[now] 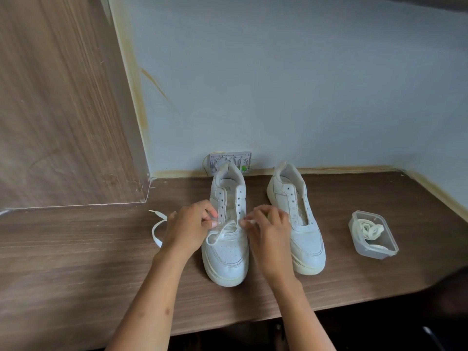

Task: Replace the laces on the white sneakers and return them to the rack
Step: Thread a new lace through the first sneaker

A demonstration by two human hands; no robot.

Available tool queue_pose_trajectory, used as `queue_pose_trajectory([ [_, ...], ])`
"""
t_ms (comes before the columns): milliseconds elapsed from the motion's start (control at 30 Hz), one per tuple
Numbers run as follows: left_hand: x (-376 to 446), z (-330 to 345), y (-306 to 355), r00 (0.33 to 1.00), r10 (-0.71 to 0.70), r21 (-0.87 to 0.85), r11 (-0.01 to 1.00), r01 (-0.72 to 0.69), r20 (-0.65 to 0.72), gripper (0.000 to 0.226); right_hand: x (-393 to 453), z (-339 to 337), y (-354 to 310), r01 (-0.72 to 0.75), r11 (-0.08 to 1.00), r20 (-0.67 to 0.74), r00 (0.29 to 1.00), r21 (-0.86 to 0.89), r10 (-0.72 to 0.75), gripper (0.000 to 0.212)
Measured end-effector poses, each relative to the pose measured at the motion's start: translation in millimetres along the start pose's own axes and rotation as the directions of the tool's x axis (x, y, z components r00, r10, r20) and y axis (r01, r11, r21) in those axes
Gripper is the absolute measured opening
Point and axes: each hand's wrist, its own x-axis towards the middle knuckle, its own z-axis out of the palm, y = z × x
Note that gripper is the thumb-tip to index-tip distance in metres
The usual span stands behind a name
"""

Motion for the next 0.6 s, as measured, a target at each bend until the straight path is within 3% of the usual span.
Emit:
queue_pose_trajectory([
  [200,0.9,0.1,-0.9,1.000,0.017,0.020,1.000,-0.017,-0.003,0.010,0.9,-1.7,-0.4,-0.017,1.000,-0.007,1.000,0.010,0.018,0.005],
  [333,0.4,-1.2,-2.3,0.999,0.044,0.055,0.998,-0.043,-0.029,0.011,8.8,-19.4,18.8,-0.208,0.974,-0.177,0.959,0.086,0.220,0.019],
  [433,0.1,-1.7,-2.9,0.998,0.054,0.066,0.996,-0.051,-0.033,0.010,10.5,-27.9,33.3,-0.304,0.949,-0.245,0.917,0.080,0.314,0.016],
  [600,1.7,-0.8,-3.4,0.998,0.055,0.050,0.997,-0.053,-0.029,0.008,9.2,-22.9,25.9,-0.255,0.962,-0.233,0.934,0.096,0.271,0.015],
])
